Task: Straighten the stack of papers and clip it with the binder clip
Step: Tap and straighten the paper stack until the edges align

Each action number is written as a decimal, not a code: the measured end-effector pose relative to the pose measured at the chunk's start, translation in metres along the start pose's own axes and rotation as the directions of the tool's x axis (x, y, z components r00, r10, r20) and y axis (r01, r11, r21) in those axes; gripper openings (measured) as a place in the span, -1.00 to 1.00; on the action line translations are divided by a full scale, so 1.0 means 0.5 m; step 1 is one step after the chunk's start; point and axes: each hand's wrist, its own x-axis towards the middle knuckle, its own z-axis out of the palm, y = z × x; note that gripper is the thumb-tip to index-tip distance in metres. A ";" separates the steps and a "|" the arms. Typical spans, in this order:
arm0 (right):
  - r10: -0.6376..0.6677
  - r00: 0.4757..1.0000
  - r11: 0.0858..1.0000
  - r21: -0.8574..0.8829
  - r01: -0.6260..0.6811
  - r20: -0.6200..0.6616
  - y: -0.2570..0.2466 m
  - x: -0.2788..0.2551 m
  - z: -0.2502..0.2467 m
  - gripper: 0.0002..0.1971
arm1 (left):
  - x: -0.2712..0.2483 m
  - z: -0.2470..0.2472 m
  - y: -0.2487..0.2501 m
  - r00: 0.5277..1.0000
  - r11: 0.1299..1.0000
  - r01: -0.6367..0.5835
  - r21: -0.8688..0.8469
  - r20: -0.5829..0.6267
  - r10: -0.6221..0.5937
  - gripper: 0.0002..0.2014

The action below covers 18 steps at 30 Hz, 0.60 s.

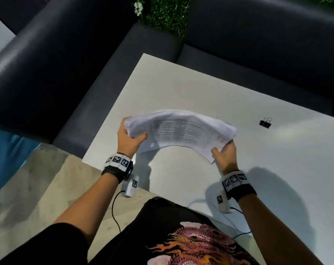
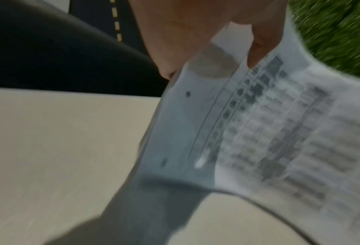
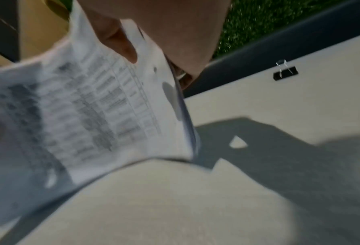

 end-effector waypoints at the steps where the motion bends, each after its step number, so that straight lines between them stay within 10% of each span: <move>1: 0.039 0.999 0.999 -0.005 -0.039 -0.005 0.004 0.006 0.009 -0.49 | 0.003 0.003 -0.012 1.000 1.000 0.027 0.015 0.005 -0.028 -0.43; 4: 0.111 0.992 0.994 -0.002 -0.111 -0.062 -0.014 0.026 0.026 -0.57 | 0.019 0.027 -0.012 0.999 0.996 0.033 0.083 -0.034 -0.030 -0.53; 13: -0.247 0.962 0.963 0.078 0.257 -0.117 -0.205 0.038 -0.032 -0.84 | 0.083 -0.022 0.089 0.973 0.964 -0.229 -0.133 -0.029 0.227 -0.44; 18: -0.177 0.981 0.983 0.054 0.173 0.081 -0.115 -0.012 -0.048 -0.80 | 0.047 -0.048 0.001 0.982 0.984 -0.155 -0.085 0.097 0.163 -0.40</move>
